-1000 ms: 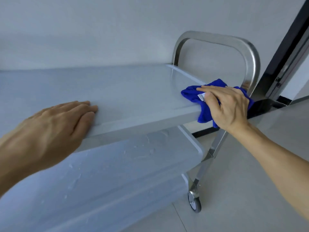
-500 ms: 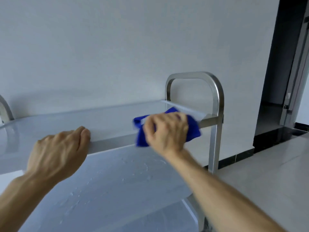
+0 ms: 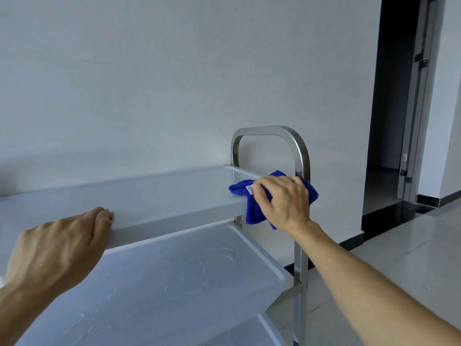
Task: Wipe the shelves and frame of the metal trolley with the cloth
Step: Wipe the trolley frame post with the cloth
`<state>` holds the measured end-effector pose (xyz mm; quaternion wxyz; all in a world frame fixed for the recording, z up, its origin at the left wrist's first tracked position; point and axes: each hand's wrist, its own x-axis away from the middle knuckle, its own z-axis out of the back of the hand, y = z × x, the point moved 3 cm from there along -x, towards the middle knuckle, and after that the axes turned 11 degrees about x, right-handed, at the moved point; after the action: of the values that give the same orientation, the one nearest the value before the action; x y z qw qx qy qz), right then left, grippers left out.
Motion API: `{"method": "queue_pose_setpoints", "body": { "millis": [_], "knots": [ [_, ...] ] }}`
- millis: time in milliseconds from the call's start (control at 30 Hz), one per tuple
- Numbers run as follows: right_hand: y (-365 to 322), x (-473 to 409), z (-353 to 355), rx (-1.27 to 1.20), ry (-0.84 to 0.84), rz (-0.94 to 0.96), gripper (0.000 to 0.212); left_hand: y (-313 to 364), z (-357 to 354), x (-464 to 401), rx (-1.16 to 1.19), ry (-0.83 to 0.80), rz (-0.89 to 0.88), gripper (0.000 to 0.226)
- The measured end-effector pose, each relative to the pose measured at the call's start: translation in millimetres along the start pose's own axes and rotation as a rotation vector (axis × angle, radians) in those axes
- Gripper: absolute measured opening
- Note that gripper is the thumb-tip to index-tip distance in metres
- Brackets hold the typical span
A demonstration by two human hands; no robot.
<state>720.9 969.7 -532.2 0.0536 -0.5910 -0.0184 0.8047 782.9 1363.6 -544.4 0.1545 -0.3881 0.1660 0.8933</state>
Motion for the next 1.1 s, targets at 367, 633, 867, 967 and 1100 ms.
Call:
{"method": "queue_pose_setpoints", "body": {
  "millis": [367,633,867,967,1100],
  "knots": [
    [-146.5,19.2,-3.6,-0.063,0.046,-0.098,0.038,25.3,19.6,4.4,-0.058,-0.066,-0.004,0.054],
    [-248.4,27.1,20.0,-0.05,-0.347,0.08,0.064,22.4,72.7,0.9,0.971,-0.102,0.282,0.035],
    [-271.3,7.7,34.3,-0.414,-0.498,0.115,0.04,-16.7,110.6,21.7,0.828,0.111,0.307,0.035],
    [-222.7,-18.7,24.4,-0.458,-0.411,-0.059,0.03,-3.0,109.7,26.1,0.66,0.062,0.23,0.031],
    [-150.4,-29.0,-3.2,-0.273,-0.549,-0.122,0.03,47.6,87.9,21.2,0.441,-0.058,0.106,0.025]
  ]
}}
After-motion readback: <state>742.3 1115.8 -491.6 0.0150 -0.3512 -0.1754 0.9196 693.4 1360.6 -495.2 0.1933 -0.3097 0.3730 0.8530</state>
